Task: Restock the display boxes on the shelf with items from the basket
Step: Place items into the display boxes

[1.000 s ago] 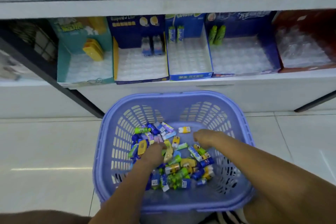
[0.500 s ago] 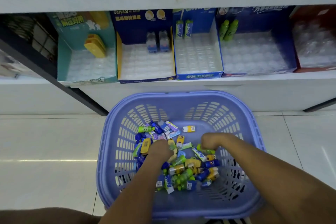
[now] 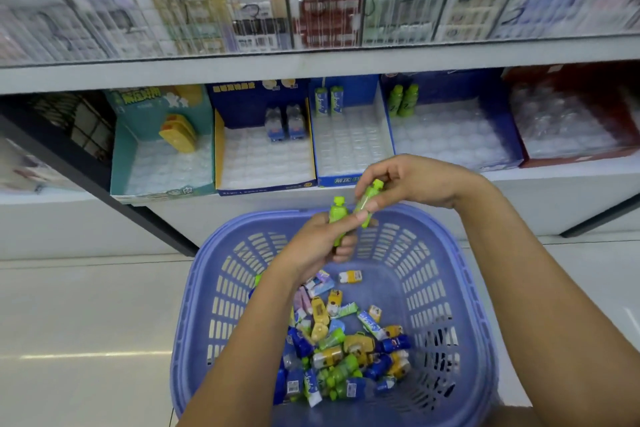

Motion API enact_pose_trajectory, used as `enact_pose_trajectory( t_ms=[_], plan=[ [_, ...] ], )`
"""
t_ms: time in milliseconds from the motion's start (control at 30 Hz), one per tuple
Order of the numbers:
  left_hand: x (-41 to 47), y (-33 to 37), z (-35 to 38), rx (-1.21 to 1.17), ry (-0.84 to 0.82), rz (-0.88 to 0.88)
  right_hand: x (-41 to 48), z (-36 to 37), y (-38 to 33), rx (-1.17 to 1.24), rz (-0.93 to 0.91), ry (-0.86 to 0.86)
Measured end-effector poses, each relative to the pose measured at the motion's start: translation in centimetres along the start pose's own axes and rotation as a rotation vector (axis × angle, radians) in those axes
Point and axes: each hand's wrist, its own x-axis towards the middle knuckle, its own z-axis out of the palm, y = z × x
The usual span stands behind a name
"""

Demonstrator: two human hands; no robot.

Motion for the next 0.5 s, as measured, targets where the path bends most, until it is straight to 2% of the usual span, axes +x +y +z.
enact_pose_trajectory(
  t_ms=[100,200,300,500],
  plan=[
    [0.3,1.4,1.1,0.144,0.224,0.202,-0.7,-0.6,-1.0,0.144,-0.115,0.122],
    [0.8,2.0,1.8,0.365,0.483,0.381,-0.7,-1.0,-1.4,0.355,-0.099,0.294],
    [1.1,2.2,2.6,0.424,0.547,0.482,-0.8,-1.1,-1.8,0.343,-0.036,0.373],
    [2.0,2.3,3.9,0.459,0.671,0.533,-0.8,-1.4,-2.0,0.374,-0.021,0.428]
  ],
)
